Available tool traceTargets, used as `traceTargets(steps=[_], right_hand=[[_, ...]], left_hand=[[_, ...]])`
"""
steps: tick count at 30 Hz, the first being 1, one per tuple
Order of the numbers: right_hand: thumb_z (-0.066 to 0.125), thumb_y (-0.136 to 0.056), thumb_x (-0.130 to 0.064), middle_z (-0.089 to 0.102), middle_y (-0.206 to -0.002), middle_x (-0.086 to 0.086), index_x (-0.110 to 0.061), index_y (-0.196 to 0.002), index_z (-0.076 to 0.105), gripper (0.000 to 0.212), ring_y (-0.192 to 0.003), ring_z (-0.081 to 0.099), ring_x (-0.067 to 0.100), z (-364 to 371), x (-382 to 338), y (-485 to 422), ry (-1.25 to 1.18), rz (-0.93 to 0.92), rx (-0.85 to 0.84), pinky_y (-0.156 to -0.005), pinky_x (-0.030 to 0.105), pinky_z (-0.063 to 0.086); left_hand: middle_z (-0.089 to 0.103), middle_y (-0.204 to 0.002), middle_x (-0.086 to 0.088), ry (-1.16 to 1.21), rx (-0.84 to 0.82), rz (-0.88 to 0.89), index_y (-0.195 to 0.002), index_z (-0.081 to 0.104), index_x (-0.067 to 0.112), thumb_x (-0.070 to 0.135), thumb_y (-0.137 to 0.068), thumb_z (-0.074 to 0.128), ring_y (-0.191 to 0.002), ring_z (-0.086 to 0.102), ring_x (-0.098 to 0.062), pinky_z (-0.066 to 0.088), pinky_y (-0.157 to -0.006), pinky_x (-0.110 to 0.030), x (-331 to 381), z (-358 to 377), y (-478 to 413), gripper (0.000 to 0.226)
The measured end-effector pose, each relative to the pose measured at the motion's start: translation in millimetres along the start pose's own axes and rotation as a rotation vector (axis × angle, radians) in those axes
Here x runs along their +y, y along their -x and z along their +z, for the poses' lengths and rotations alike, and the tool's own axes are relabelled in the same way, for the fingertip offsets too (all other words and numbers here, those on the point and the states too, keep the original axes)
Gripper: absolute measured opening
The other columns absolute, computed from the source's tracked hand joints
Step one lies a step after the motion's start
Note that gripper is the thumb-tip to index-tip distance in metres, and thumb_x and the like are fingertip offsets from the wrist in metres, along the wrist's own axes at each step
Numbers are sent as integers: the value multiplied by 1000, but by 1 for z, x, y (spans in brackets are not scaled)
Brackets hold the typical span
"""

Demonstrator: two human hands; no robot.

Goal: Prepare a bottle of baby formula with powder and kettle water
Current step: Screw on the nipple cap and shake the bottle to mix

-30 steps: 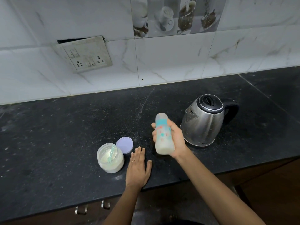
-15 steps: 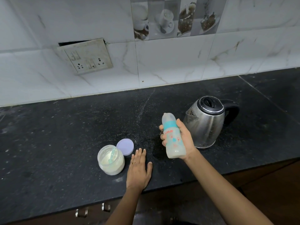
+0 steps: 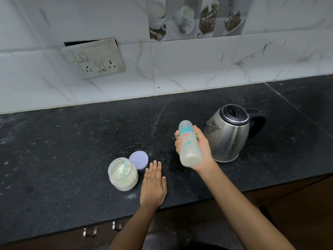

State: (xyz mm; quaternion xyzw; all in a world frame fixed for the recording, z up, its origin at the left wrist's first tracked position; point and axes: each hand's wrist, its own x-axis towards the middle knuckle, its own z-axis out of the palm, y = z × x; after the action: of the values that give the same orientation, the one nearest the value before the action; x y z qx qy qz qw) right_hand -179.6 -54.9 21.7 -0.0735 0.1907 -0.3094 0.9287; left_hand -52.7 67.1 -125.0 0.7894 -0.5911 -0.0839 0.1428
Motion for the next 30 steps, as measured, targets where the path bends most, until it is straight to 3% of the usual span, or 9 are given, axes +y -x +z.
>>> traceTargets(steps=[3,7,10,14,19,21,23,26,30], right_hand=[[85,-58,-29,62,-90,9,-4,-108,57,62,-60,59,21,-3,7,3,155,22,-21,-54,29,54],[76,-71,-35,63,-91,9,-2,-107,60,51,-67,62,21,-13,10,1,-34,-58,62,-63,30,57],[87,-60,-32,62,-93,10,-5,-107,64,59,-61,60,22,-23,12,5,194,16,-73,-54,30,54],[96,-44,-27,63,-95,11,-2,-113,59,82,-65,64,23,-40,18,3,4,12,7,-59,32,57],[81,-67,-32,62,-91,12,-4,-108,68,52,-59,61,22,-36,23,10,170,92,-22,-52,31,55],[76,-70,-35,63,-91,11,-2,-109,60,54,-63,64,22,-35,23,9,3,11,67,-58,33,59],[84,-66,-31,63,-93,11,-1,-110,57,60,-64,65,23,-32,19,8,-71,5,0,-60,31,58],[83,-67,-30,60,-94,11,-2,-109,62,55,-60,60,22,-19,11,13,87,29,-142,-53,28,53],[73,-72,-34,62,-94,10,-4,-116,52,57,-63,65,22,-13,9,9,-119,-63,28,-60,31,58]], left_hand=[[11,-160,-5,14,0,-4,-152,14,12,43,-89,2,-147,1,-14,-10,-116,-26,0,0,-1,72],[12,-160,-5,16,-3,-5,-152,14,12,43,-89,2,-147,1,-14,-8,-117,-27,0,0,0,72],[9,-160,-5,6,-8,1,-153,12,12,42,-89,0,-147,-1,-14,-10,-116,-26,0,-1,0,71],[7,-161,-5,-6,-12,-3,-153,9,12,36,-95,10,-147,-2,-14,-11,-116,-26,1,-3,0,63],[13,-160,-7,5,-13,1,-152,15,11,35,-98,15,-147,4,-16,-6,-118,-28,-1,-1,0,59],[18,-159,-8,4,-11,-1,-151,20,10,39,-93,8,-147,9,-18,-2,-118,-30,0,0,-1,66],[15,-159,-7,2,-18,7,-152,18,10,41,-90,3,-147,6,-17,-4,-118,-29,0,1,-2,70],[13,-160,-6,1,-11,7,-152,15,11,42,-89,0,-147,4,-16,-6,-117,-28,-1,-1,-1,72],[14,-159,-7,22,-3,1,-152,17,10,42,-89,2,-147,4,-16,-6,-118,-28,1,-2,0,72]])
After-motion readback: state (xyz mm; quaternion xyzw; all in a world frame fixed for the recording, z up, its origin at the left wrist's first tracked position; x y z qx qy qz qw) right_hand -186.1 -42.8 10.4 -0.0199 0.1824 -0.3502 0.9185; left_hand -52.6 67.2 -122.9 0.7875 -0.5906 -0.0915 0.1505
